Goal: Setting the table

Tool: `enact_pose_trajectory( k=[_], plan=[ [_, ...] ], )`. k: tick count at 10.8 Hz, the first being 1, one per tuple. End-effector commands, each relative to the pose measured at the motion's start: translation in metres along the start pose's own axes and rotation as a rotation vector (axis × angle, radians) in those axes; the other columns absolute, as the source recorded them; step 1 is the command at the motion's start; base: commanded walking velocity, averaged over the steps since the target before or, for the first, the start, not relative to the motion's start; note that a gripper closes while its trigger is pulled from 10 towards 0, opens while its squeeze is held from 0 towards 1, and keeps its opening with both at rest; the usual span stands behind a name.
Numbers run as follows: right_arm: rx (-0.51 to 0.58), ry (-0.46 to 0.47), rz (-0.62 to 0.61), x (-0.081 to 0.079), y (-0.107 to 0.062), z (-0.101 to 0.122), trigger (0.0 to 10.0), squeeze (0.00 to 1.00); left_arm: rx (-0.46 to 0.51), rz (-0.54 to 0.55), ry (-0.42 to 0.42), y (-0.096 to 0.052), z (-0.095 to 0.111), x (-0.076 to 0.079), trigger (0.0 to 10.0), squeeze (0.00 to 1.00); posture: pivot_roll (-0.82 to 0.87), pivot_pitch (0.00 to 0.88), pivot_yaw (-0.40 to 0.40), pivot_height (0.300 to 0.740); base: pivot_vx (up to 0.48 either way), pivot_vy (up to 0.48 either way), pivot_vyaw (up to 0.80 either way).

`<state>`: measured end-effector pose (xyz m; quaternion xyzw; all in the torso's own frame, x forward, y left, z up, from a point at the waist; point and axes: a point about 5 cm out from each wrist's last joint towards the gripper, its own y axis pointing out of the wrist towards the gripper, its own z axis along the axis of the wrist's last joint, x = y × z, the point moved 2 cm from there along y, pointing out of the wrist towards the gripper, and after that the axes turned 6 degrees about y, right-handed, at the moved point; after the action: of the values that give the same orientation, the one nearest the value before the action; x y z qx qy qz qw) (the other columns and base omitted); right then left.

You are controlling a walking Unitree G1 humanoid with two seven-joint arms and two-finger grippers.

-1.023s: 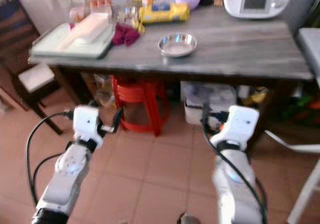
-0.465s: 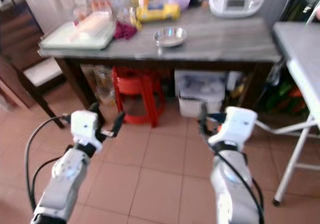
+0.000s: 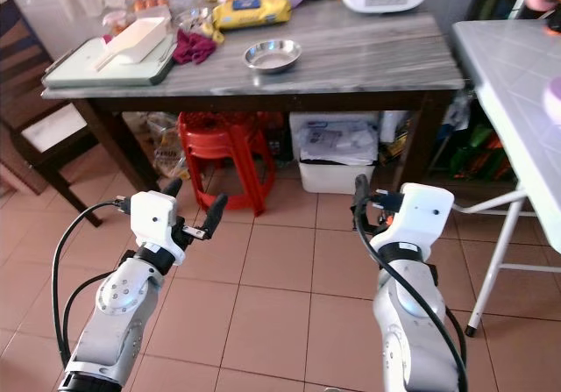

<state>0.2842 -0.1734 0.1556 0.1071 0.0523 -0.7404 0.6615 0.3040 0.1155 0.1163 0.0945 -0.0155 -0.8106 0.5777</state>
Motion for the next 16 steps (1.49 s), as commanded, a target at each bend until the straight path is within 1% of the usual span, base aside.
enact_pose_trajectory(
  k=[1,4,8,11,13,16],
  plan=[
    [0.004,0.007,0.016,-0.0056,0.0002,0.0005,10.0,0.00,0.005,-0.001,0.005,-0.0011,0.0030,-0.0049,10.0,0.00,-0.10,0.095,0.120,0.740,0.000,-0.270,0.00],
    [0.008,0.007,0.011,-0.0057,0.0008,0.0009,10.0,0.00,0.004,-0.011,-0.002,-0.0005,0.0038,-0.0041,10.0,0.00,-0.09,0.095,0.124,0.740,0.000,-0.280,0.00],
    [0.020,0.002,0.003,-0.0017,-0.0009,0.0009,10.0,0.00,0.000,-0.017,-0.011,-0.0015,0.0041,-0.0055,10.0,0.00,-0.09,0.092,0.123,0.740,0.000,-0.335,0.00],
    [0.028,-0.002,0.004,-0.0037,0.0002,0.0016,10.0,0.00,0.001,-0.015,-0.014,-0.0005,0.0045,-0.0052,10.0,0.00,-0.09,0.090,0.122,0.740,0.000,-0.346,0.00],
    [0.027,0.003,-0.008,-0.0012,0.0005,0.0012,10.0,0.00,0.002,-0.019,-0.017,-0.0005,0.0047,-0.0039,10.0,0.00,-0.09,0.090,0.122,0.740,0.000,-0.347,0.00],
    [0.035,0.000,-0.003,-0.0020,0.0017,0.0028,10.0,0.00,0.003,-0.023,-0.018,0.0005,0.0048,-0.0025,10.0,0.00,-0.10,0.089,0.120,0.740,0.000,-0.347,0.00]
  ],
)
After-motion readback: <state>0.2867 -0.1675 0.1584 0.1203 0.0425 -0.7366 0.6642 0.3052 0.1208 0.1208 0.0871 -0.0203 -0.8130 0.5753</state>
